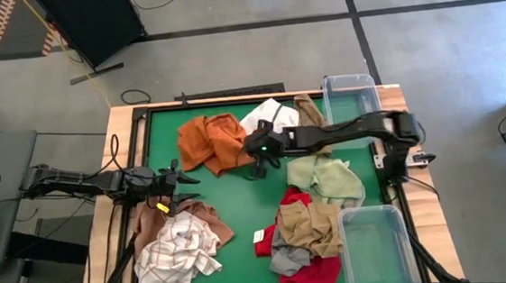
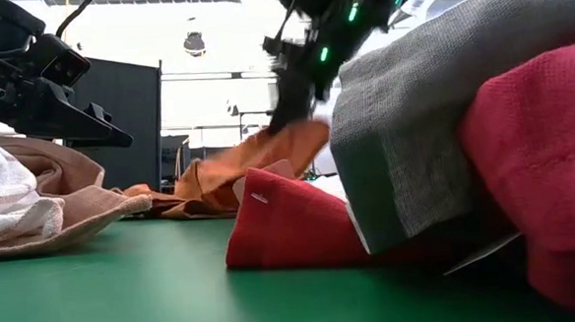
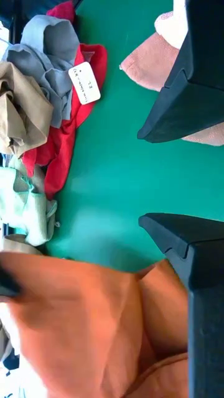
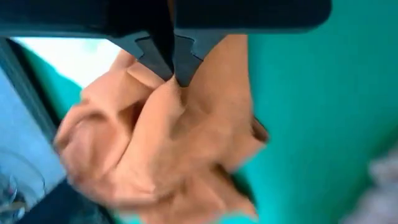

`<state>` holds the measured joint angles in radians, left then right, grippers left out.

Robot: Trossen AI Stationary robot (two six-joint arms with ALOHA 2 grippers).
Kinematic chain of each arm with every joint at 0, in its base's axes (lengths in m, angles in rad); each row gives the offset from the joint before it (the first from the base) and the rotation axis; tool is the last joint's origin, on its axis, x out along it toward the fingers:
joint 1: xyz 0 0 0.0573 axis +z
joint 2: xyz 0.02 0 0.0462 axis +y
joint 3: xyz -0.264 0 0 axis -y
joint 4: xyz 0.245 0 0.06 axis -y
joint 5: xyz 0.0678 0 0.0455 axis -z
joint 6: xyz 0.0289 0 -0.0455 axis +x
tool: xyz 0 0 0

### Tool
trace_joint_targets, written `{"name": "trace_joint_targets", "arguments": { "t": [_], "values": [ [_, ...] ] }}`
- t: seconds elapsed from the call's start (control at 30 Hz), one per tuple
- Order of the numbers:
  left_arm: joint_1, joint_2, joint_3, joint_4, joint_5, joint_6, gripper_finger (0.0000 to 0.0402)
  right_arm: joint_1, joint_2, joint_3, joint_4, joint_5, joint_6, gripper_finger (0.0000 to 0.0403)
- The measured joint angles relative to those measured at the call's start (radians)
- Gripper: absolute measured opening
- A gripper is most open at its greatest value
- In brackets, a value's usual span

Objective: Sort towels by color in basket
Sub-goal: Put the right orange towel into the top transparent bin

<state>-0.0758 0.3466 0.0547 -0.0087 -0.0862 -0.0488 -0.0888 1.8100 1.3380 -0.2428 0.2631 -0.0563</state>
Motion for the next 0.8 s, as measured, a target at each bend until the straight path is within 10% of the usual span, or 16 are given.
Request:
{"name": "trace_joint_targets", "arguments": {
  "t": [0.47, 0.8],
  "values": [
    [0.0, 0.0, 0.0, 0.0, 0.0, 0.0, 0.0185, 0.229, -0.371, 0.0, 0.076, 0.192, -0.133, 0.0016],
    [0.0, 0.0, 0.0, 0.0, 0.0, 0.0, 0.0185, 0.222, -0.329, 0.001, 0.085, 0.207, -0.169, 0.0023]
  ]
}}
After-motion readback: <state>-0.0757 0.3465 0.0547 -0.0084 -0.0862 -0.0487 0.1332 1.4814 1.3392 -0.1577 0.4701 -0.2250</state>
